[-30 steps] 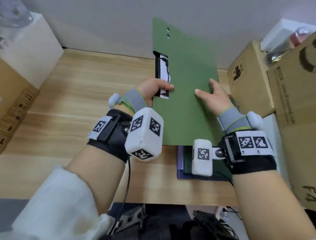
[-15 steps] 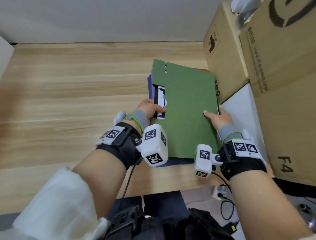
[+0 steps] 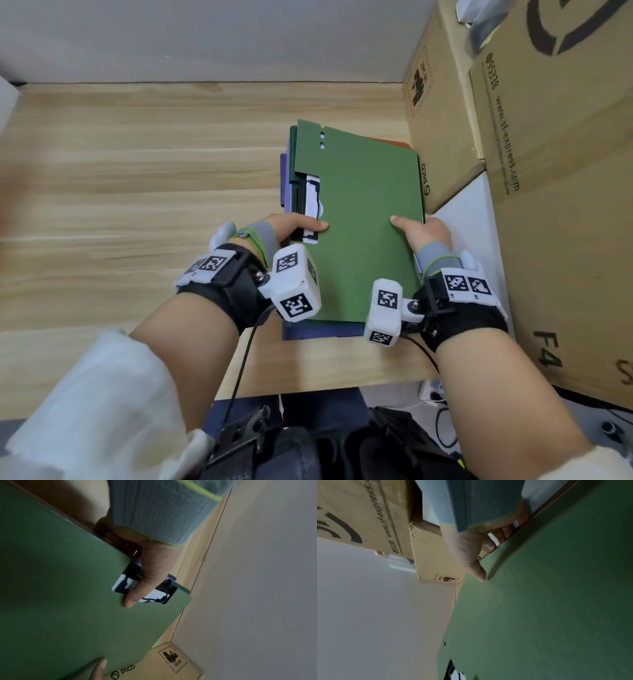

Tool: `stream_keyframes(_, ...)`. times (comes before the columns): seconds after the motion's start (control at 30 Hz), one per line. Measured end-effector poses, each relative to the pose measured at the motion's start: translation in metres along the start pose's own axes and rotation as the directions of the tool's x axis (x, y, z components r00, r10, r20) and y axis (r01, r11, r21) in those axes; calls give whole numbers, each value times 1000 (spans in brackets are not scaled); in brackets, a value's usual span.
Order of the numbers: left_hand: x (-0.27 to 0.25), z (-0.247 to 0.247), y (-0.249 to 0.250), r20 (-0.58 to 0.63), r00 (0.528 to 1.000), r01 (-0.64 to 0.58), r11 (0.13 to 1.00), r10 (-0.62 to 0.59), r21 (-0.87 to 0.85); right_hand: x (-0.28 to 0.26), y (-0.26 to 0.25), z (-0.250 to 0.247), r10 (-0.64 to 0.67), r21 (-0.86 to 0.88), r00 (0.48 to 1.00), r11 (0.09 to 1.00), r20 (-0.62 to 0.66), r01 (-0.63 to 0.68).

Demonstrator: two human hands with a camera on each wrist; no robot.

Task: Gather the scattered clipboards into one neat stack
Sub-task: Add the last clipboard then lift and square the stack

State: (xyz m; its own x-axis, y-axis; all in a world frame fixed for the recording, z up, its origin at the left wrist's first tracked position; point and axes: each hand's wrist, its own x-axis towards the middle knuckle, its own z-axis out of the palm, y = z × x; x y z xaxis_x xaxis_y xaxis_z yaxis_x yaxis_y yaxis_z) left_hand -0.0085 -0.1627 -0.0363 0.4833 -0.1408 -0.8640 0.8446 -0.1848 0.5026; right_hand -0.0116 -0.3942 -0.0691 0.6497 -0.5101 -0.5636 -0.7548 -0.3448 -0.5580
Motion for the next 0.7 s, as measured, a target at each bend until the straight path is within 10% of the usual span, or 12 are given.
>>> stream_keyframes(0.3,-17,-39,-5,60,998,-10,1000,11,-19,5,1,14,71,357,980,924,187,-135)
stream_keyframes(0.43,-38,-61,7,-11,979,-203,972,203,-120,-33,-49,16,-120,470,985,881,123,48)
stream_keyframes(0.7,-63,-92,33,-173,724,-687,720,668,-100,-69,-111,1,-569,702,822,581,-11,412)
